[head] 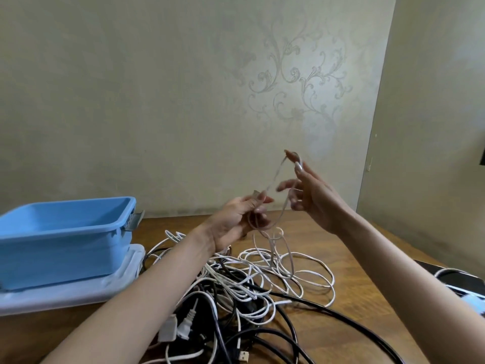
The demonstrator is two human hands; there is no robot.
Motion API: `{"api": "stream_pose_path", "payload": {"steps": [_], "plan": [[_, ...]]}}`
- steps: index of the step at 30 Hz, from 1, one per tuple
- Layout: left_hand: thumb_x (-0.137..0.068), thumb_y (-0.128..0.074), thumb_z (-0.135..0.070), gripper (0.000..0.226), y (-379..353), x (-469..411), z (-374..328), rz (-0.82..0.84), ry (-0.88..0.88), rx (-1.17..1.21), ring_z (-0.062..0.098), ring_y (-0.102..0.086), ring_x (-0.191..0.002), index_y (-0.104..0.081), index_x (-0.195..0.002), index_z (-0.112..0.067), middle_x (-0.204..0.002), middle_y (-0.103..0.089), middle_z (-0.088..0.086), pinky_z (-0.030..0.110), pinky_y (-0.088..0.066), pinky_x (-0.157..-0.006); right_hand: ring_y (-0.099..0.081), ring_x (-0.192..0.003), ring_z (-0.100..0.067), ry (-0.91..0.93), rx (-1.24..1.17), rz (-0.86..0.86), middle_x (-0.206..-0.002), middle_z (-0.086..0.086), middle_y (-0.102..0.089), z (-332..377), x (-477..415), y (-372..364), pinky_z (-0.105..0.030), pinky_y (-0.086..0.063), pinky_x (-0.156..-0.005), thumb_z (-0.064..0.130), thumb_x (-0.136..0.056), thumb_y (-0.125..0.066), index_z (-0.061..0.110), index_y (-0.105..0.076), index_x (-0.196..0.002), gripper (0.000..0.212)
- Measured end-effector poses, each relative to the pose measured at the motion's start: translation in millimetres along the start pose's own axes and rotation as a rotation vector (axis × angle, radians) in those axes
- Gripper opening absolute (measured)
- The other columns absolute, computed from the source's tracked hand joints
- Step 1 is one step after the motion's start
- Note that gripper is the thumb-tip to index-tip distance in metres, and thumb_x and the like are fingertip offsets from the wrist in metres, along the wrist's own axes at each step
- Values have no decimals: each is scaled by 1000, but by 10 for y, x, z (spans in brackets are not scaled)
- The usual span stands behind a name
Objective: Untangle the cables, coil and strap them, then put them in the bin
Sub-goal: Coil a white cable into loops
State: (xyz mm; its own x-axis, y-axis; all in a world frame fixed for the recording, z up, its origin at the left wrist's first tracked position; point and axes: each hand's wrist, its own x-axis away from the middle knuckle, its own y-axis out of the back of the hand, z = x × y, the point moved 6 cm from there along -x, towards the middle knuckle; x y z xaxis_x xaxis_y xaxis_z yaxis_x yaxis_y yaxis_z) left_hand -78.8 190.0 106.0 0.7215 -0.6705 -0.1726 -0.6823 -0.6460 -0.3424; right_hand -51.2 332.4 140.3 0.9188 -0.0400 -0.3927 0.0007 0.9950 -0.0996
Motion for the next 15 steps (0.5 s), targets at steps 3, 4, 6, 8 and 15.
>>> {"api": "stream_pose_path", "payload": {"steps": [3,4,6,8,15], "plan": [[-92,-50,-17,15,79,-37,-247,-110,-188,223,8,-42,-56,-50,-79,-12,-61,-42,-3,23,-45,-63,-61,-57,-12,-103,-134,-157,-87,-9,-60,-217,85,-55,-22,-53,-51,41,-93,-49,14,-57,-113,34],[-96,-46,-17,20,109,-50,-325,-131,-249,272,8,-40,-57,-47,-76,-15,-58,-42,-4,23,-44,-65,-63,-63,-14,-105,-80,-148,-88,-9,-62,-284,130,-124,-22,-55,-55,42,-89,-54,10,-56,-112,40],[-99,-43,-19,25,119,-69,-424,-130,-304,308,7,-40,-56,-43,-74,-18,-56,-40,-6,22,-48,-64,-67,-82,-17,-67,205,-4,-98,-8,-67,-365,234,-353,-21,-53,-66,39,-82,-65,11,-53,-121,50],[-100,-40,-22,28,88,-66,-472,-96,-303,286,5,-40,-48,-41,-72,-18,-55,-38,-6,19,-48,-56,-69,-87,-17,-38,477,151,-97,-8,-70,-422,303,-578,-19,-53,-73,25,-84,-71,16,-52,-127,48],[-93,-50,-31,28,376,89,-712,-147,-390,-100,3,-26,-43,-38,-70,-18,-58,-34,-8,14,-23,-42,-57,-78,-10,165,1310,-17,-63,8,-63,-313,98,-253,-25,-36,-63,28,-83,-69,24,-77,-88,10]]}}
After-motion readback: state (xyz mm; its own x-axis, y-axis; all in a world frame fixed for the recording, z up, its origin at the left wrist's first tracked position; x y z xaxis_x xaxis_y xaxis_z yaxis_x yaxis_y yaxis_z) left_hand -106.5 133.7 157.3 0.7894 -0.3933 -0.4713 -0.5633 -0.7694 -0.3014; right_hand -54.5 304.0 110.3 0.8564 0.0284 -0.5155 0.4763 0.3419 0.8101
